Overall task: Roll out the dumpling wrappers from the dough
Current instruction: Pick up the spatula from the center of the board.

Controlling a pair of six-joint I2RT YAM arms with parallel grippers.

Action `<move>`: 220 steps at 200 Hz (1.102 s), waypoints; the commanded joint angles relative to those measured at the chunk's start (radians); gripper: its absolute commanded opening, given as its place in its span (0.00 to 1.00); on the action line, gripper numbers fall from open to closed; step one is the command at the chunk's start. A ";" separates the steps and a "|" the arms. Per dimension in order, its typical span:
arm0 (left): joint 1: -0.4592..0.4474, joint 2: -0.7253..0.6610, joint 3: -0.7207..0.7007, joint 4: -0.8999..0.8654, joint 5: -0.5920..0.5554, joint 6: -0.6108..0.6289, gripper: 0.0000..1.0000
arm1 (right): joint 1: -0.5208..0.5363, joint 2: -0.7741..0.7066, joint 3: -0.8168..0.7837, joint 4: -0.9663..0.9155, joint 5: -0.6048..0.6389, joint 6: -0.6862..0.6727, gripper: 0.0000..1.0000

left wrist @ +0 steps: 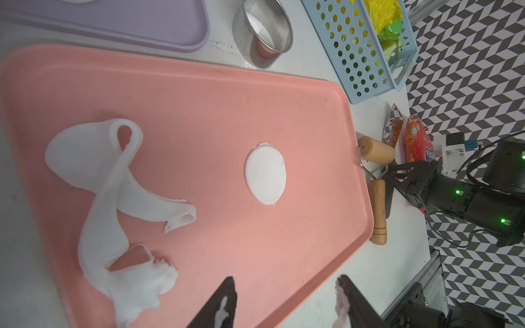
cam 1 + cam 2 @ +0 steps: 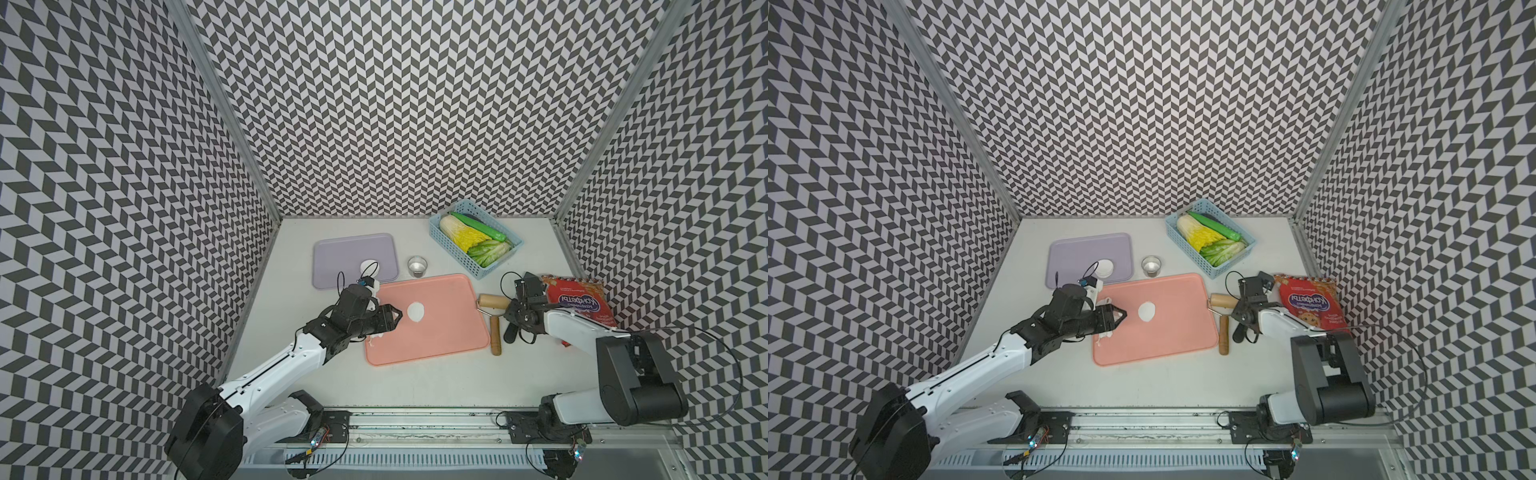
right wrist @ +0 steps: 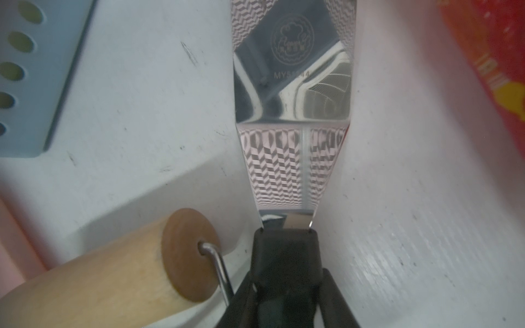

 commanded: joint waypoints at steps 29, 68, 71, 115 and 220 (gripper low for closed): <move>-0.003 -0.003 0.001 0.028 0.011 -0.001 0.59 | 0.011 0.118 -0.034 -0.104 -0.056 -0.010 0.20; -0.001 0.008 0.005 0.032 0.013 -0.001 0.58 | 0.011 0.025 -0.039 -0.117 -0.060 -0.010 0.00; -0.001 0.010 0.007 0.032 0.014 0.000 0.59 | 0.011 0.012 -0.040 -0.123 -0.060 -0.010 0.00; -0.001 0.014 0.032 0.019 0.008 0.010 0.59 | 0.011 -0.280 -0.042 -0.179 -0.081 -0.003 0.00; -0.007 0.049 0.129 0.089 0.083 0.013 0.64 | 0.141 -0.572 0.018 -0.155 -0.219 -0.092 0.00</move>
